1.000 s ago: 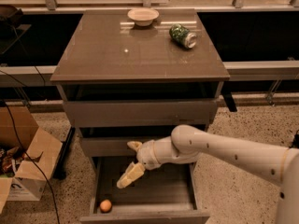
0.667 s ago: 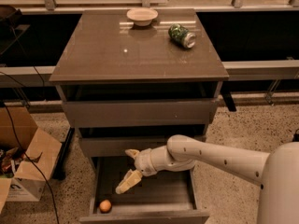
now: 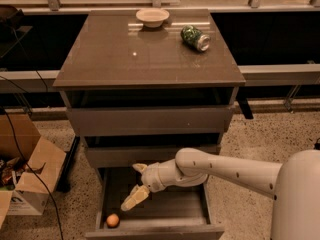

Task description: Pick orange from bottom drawer and place on counter

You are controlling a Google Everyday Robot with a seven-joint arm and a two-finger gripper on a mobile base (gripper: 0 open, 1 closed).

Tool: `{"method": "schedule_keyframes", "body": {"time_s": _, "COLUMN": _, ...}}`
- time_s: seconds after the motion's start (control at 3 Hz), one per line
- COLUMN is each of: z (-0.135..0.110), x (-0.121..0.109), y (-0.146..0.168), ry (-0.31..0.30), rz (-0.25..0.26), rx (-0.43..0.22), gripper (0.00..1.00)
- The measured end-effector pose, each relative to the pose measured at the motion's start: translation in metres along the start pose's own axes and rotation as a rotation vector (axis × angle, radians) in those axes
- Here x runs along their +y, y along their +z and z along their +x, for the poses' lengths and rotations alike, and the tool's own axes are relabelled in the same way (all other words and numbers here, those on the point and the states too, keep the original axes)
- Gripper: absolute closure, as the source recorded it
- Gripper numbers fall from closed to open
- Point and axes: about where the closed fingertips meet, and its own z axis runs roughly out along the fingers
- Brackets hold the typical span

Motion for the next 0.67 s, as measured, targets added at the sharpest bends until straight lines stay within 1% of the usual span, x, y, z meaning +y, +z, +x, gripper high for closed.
{"method": "schedule_keyframes", "body": {"time_s": 0.33, "z": 0.024, "x": -0.017, "y": 0.03, "ry": 0.03, "rz": 0.025, "rx": 0.044, "gripper": 0.0}}
{"method": "schedule_keyframes", "body": {"time_s": 0.67, "z": 0.054, "x": -0.035, "y": 0.063, "ry": 0.059, "rz": 0.021, "rx": 0.049, "gripper": 0.0}}
